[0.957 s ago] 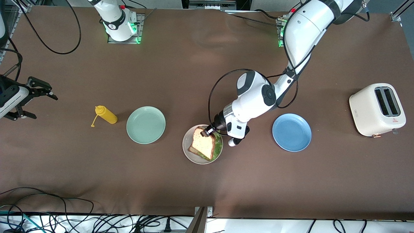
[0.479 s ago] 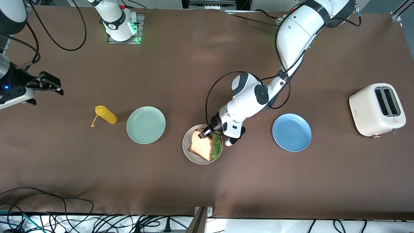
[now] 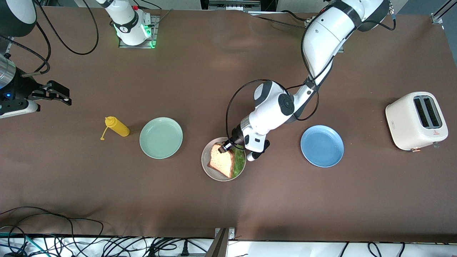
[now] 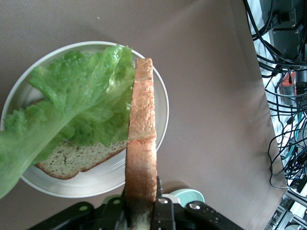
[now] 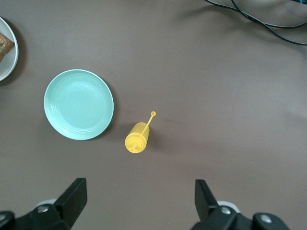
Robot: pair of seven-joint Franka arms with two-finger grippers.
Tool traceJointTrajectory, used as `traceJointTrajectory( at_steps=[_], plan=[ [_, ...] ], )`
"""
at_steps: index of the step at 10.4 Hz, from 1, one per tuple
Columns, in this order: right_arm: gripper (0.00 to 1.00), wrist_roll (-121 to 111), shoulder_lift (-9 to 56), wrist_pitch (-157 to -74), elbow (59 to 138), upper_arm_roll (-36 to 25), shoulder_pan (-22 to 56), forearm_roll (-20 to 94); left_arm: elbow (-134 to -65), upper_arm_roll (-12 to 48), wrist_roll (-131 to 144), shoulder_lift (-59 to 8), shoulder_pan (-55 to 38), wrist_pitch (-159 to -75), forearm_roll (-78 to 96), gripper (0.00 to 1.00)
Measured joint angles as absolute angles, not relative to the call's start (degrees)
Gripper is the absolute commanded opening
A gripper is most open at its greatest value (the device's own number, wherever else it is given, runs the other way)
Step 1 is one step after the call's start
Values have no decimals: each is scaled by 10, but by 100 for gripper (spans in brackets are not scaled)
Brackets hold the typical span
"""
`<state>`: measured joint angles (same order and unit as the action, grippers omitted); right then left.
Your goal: Make sandwich on beige plate with both arms
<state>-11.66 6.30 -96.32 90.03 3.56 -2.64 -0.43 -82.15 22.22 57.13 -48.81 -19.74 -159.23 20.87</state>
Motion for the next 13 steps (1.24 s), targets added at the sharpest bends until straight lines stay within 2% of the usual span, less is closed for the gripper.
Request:
traceJointTrajectory(
  at_steps=[2, 6, 8, 10, 12, 13],
  plan=[
    [100, -102, 63, -957, 900, 25, -6, -4, -821, 218, 571, -490, -197, -1592, 209, 39],
    [100, -95, 63, -941, 900, 19, 9, -3, -822, 191, 571, -495, -195, -1561, 209, 45],
    [100, -95, 63, -941, 900, 19, 10, -3, -821, 176, 570, -495, -193, -1525, 209, 57],
    [100, -95, 63, -940, 900, 19, 10, -3, -821, 168, 569, -495, -190, -1490, 206, 80],
    [100, -95, 66, -939, 900, 19, 10, -3, -820, 166, 568, -495, -187, -1479, 198, 97],
    [100, -95, 67, -939, 900, 18, 10, -3, -820, 166, 567, -495, -186, -1475, 191, 100]
  ],
)
